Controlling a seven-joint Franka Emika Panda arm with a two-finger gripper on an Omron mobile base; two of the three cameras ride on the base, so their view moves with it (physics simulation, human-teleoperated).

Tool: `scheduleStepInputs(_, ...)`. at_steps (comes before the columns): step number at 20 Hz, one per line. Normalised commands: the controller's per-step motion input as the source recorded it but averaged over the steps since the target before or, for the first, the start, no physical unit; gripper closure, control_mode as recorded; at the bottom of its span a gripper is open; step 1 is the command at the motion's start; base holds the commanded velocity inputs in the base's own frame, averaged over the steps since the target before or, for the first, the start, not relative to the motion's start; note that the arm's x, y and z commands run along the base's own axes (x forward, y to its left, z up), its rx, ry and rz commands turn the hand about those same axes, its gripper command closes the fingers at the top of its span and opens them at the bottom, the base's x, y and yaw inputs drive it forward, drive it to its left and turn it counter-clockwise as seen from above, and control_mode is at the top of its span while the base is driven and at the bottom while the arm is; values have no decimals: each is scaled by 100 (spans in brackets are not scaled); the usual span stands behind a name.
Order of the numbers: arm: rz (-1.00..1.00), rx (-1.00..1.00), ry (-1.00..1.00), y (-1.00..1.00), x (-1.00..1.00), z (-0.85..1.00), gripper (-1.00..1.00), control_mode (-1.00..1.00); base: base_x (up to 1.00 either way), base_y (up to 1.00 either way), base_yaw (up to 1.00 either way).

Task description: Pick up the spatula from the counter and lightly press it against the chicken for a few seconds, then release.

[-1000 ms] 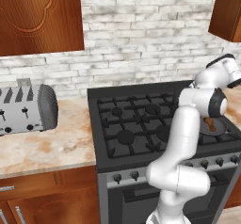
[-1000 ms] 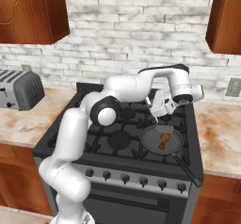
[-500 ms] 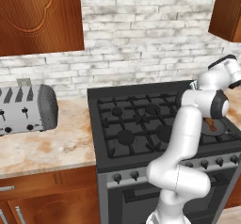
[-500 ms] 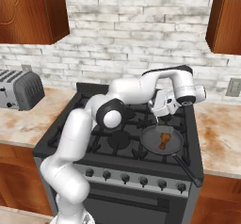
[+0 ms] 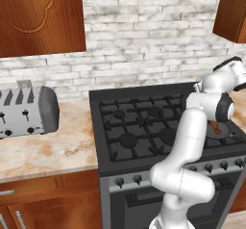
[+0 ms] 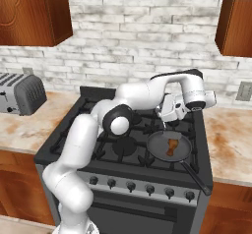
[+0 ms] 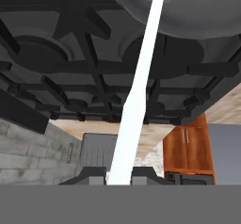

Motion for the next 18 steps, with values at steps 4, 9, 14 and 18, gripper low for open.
scheduleStepInputs(4,0,1,0,-7,0,-14,100,-100,0,0,0)
scheduleStepInputs(9,0,0,0,-4,0,-10,100,-100,0,0,0)
scheduleStepInputs(14,0,0,0,-3,0,-10,100,-100,0,0,0)
scheduleStepInputs(18,0,0,0,-4,0,-11,100,-100,0,0,0)
